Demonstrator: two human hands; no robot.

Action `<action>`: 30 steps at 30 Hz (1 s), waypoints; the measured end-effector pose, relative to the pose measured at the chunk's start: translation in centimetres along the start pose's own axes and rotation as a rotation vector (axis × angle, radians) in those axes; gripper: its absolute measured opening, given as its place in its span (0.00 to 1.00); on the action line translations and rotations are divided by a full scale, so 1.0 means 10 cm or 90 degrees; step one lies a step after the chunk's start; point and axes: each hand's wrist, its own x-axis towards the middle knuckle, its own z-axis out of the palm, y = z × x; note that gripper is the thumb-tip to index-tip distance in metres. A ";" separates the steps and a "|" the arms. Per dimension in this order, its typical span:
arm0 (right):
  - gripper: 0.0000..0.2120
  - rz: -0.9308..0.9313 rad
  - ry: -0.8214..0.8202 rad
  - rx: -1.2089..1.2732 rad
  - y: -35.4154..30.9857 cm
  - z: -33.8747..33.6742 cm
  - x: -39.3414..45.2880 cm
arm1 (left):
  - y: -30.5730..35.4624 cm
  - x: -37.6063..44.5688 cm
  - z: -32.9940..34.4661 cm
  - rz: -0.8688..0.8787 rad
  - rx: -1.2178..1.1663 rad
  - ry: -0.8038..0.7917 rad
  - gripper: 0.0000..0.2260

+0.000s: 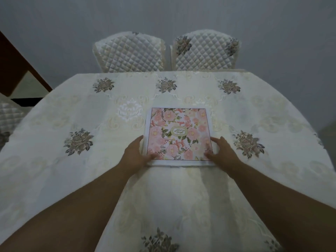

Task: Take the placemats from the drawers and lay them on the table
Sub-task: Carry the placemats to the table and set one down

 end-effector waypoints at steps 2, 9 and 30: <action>0.42 -0.010 -0.010 -0.051 0.20 0.18 -0.02 | -0.18 0.03 0.13 0.037 0.108 0.015 0.51; 0.47 -0.138 0.064 -0.108 0.48 0.45 -0.14 | -0.60 -0.12 0.44 0.194 0.257 0.132 0.42; 0.34 -0.163 0.145 -0.056 0.55 0.49 -0.12 | -0.69 -0.09 0.47 0.255 0.183 0.214 0.27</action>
